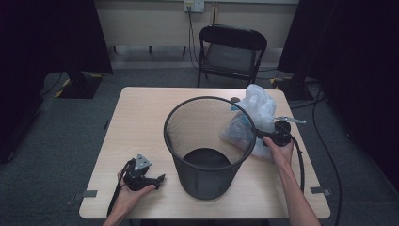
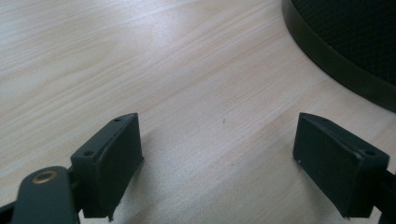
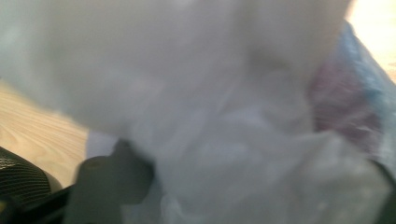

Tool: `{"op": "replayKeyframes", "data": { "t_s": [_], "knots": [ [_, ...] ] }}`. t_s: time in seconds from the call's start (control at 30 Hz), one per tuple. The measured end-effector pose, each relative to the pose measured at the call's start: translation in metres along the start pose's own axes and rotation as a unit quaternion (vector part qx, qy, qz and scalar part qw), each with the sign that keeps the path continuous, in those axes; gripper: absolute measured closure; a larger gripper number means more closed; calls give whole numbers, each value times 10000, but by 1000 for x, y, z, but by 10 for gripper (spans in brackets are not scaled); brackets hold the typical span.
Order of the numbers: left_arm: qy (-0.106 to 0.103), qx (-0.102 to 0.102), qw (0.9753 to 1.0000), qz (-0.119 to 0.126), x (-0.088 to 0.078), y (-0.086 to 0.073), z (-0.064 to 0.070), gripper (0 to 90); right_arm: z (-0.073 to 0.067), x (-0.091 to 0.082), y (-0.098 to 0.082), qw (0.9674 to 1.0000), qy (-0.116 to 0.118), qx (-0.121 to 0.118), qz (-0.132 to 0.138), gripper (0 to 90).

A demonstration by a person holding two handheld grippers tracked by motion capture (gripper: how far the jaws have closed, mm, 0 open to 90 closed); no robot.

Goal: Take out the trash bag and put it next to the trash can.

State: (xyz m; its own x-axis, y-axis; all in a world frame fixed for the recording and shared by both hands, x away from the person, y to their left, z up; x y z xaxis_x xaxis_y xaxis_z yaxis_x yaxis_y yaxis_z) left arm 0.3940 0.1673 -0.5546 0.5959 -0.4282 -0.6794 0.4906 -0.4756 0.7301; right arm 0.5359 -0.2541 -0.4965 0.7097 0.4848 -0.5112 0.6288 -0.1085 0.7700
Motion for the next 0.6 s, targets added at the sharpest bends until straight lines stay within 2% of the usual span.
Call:
{"op": "replayKeyframes", "data": {
  "t_s": [0.1, 0.23, 0.47, 0.6],
  "knots": [
    [-1, -1, 10000, 1, 0, 0, 0, 149, -4, -4, 0, 10000, 8, -12, 5, 262],
    [0, 1, 10000, 0, 0, 0, 0, 148, -9, -9, 3, 10000, 22, -14, 56, 212],
    [1, -8, 10000, 8, 0, 0, 0, 148, -15, -22, 6, 9999, 85, -94, 79, 191],
    [0, 2, 10000, 0, 0, 0, 0, 148, -14, -31, 8, 9999, 79, -4, 127, 160]
  ]
}}
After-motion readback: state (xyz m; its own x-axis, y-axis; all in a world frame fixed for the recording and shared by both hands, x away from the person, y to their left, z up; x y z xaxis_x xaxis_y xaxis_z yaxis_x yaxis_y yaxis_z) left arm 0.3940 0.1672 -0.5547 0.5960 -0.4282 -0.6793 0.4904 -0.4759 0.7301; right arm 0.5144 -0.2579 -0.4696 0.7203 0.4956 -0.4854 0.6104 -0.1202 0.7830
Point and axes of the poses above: each handheld gripper's, and its own axes: x roughly forward along the jaws, y roughly out of its top, z roughly to its right, the point moved 8 cm from there along x, roughly forward along the jaws, and after that the axes turned 6 degrees about x, right-handed, at the moved point
